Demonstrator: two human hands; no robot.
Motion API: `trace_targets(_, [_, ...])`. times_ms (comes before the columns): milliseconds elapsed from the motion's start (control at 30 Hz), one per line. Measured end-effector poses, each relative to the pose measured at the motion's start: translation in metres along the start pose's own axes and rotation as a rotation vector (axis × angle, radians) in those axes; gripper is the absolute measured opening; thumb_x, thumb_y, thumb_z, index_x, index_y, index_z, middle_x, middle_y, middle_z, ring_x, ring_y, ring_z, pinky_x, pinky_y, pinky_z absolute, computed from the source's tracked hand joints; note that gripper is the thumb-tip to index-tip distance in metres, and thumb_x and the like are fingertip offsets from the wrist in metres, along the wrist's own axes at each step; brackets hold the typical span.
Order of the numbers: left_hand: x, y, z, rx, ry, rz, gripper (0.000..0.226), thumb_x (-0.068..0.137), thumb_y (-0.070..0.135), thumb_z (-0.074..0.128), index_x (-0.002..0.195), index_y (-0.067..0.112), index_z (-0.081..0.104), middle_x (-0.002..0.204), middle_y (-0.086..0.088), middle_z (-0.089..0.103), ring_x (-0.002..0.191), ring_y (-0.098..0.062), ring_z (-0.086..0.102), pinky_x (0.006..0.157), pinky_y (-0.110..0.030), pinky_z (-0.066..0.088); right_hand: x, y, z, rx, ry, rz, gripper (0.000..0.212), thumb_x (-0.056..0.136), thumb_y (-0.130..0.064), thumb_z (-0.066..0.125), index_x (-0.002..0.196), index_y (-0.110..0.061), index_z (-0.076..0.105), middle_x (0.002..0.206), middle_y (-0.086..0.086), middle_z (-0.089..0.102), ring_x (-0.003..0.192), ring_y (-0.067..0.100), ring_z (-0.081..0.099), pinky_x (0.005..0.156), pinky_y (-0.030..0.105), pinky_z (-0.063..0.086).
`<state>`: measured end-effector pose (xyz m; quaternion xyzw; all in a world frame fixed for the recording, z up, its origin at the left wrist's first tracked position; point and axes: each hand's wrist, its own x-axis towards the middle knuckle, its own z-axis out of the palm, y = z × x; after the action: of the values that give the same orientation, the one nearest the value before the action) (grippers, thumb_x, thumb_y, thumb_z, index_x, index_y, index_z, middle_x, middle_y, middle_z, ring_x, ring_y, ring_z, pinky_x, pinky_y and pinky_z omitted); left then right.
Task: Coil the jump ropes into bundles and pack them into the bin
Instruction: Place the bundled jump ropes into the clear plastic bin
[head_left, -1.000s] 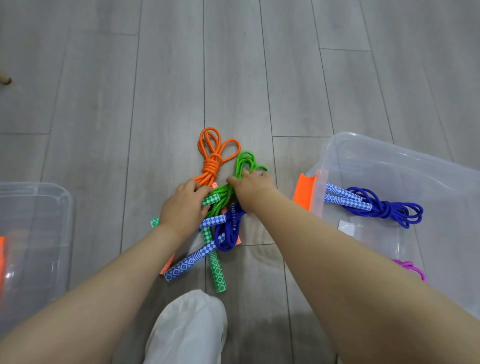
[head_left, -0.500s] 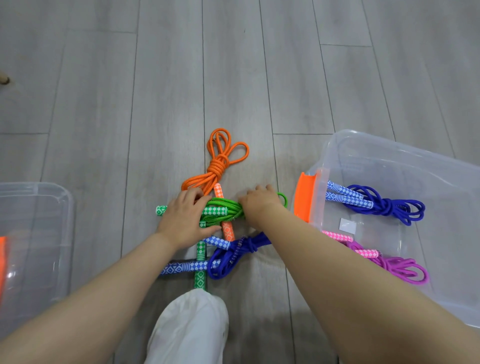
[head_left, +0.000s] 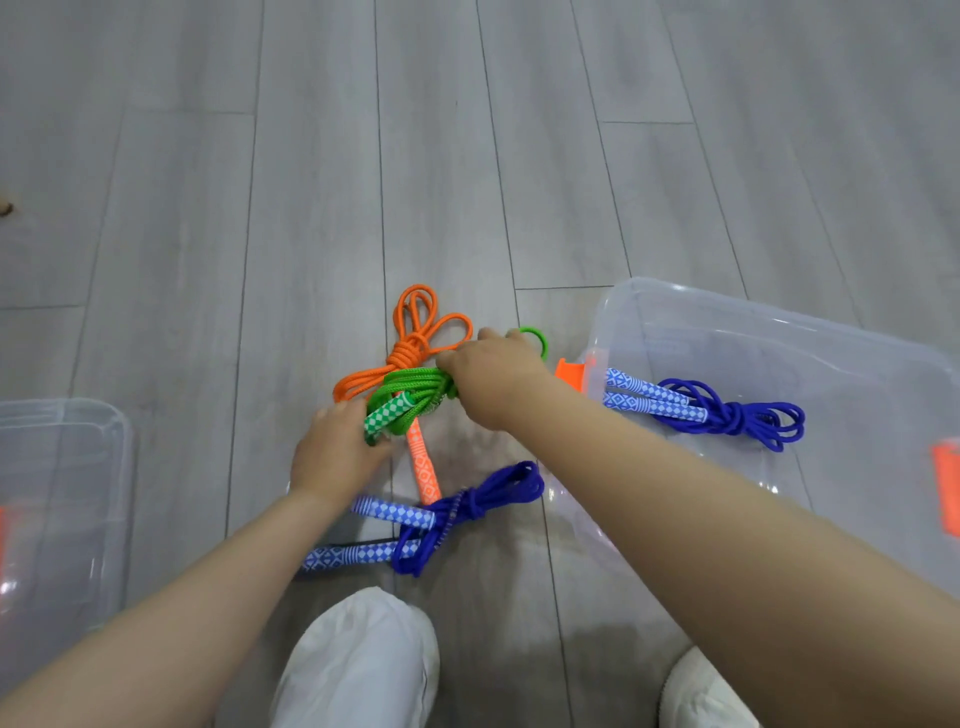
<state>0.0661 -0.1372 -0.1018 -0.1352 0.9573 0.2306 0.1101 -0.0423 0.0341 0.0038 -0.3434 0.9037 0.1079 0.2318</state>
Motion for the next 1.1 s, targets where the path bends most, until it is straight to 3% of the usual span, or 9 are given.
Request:
trace_targets(167, [0.017, 0.014, -0.027, -0.066, -0.053, 0.027, 0.030, 0.084, 0.048, 0.063, 0.107, 0.029, 0.067, 0.095, -0.009, 0.072, 0.089, -0.036, 0.066, 0.064, -0.034, 0.044, -0.028, 0.027, -0.018, -0.217, 0.201, -0.069, 0.037, 0.091, -0.014, 0.045, 0.127, -0.017, 0.049, 0.118, 0.005, 0.060, 0.113, 0.028, 0.051, 0.098, 0.042, 0.032])
trace_targets(267, [0.026, 0.031, -0.042, -0.068, -0.020, 0.067, 0.027, 0.086, 0.042, 0.067, 0.106, 0.024, 0.066, 0.098, -0.011, 0.072, 0.091, -0.037, 0.065, 0.064, -0.035, 0.043, -0.043, 0.043, -0.024, -0.368, 0.395, -0.108, 0.036, 0.078, -0.013, 0.038, 0.100, -0.023, 0.065, 0.081, -0.002, 0.065, 0.083, 0.023, 0.060, 0.084, 0.037, 0.035])
trace_targets(333, [0.029, 0.047, -0.053, -0.055, 0.008, 0.129, 0.027, 0.087, 0.034, 0.068, 0.107, 0.018, 0.063, 0.103, -0.016, 0.069, 0.095, -0.039, 0.064, 0.066, -0.038, 0.043, -0.053, 0.056, -0.024, -0.404, 0.472, -0.152, 0.025, 0.071, -0.013, 0.044, 0.083, -0.022, 0.064, 0.064, -0.002, 0.058, 0.066, 0.023, 0.055, 0.075, 0.036, 0.029])
trace_targets(400, [0.029, 0.066, -0.065, -0.023, 0.024, 0.222, 0.030, 0.086, 0.025, 0.069, 0.112, 0.012, 0.061, 0.107, -0.019, 0.067, 0.099, -0.040, 0.063, 0.070, -0.040, 0.043, -0.065, 0.074, -0.021, -0.412, 0.546, -0.178, 0.012, 0.070, -0.015, 0.057, 0.081, -0.018, 0.061, 0.062, 0.001, 0.054, 0.063, 0.024, 0.051, 0.070, 0.036, 0.027])
trace_targets(500, [0.030, 0.096, -0.081, 0.067, 0.025, 0.351, 0.041, 0.082, 0.020, 0.071, 0.120, 0.012, 0.058, 0.110, -0.017, 0.066, 0.100, -0.038, 0.062, 0.071, -0.039, 0.044, -0.093, 0.101, -0.016, -0.363, 0.628, -0.176, 0.015, 0.075, -0.020, 0.057, 0.089, -0.016, 0.061, 0.071, 0.003, 0.056, 0.069, 0.026, 0.052, 0.065, 0.036, 0.030])
trace_targets(633, [0.026, 0.138, -0.099, 0.211, -0.015, 0.506, 0.042, 0.080, 0.032, 0.067, 0.118, 0.015, 0.057, 0.106, -0.014, 0.067, 0.094, -0.037, 0.065, 0.071, -0.042, 0.050, -0.131, 0.135, -0.008, -0.334, 0.618, -0.123, 0.023, 0.081, -0.021, 0.044, 0.097, -0.015, 0.060, 0.080, 0.004, 0.057, 0.076, 0.028, 0.052, 0.067, 0.037, 0.033])
trace_targets(800, [0.016, 0.189, -0.102, 0.328, -0.080, 0.643, 0.032, 0.081, 0.040, 0.058, 0.110, 0.030, 0.050, 0.100, 0.002, 0.064, 0.094, -0.026, 0.063, 0.066, -0.035, 0.044, -0.167, 0.178, 0.024, -0.243, 0.505, 0.003, 0.029, 0.075, -0.030, 0.064, 0.100, -0.015, 0.063, 0.081, 0.007, 0.059, 0.076, 0.030, 0.054, 0.062, 0.037, 0.040])
trace_targets(967, [0.005, 0.239, -0.093, 0.456, -0.090, 0.776, 0.038, 0.087, 0.049, 0.051, 0.120, 0.029, 0.046, 0.113, 0.008, 0.061, 0.095, -0.023, 0.064, 0.065, -0.034, 0.045, -0.194, 0.205, 0.058, -0.133, 0.415, 0.125, 0.039, 0.071, -0.034, 0.077, 0.103, -0.015, 0.066, 0.081, 0.007, 0.061, 0.076, 0.031, 0.058, 0.061, 0.036, 0.042])
trace_targets(1100, [-0.002, 0.282, -0.076, 0.644, -0.124, 0.921, 0.039, 0.093, 0.050, 0.043, 0.123, 0.024, 0.041, 0.113, 0.005, 0.056, 0.094, -0.024, 0.063, 0.060, -0.031, 0.035, -0.218, 0.228, 0.088, -0.075, 0.334, 0.176, 0.043, 0.068, -0.035, 0.081, 0.102, -0.013, 0.067, 0.080, 0.008, 0.062, 0.075, 0.032, 0.059, 0.060, 0.035, 0.045])
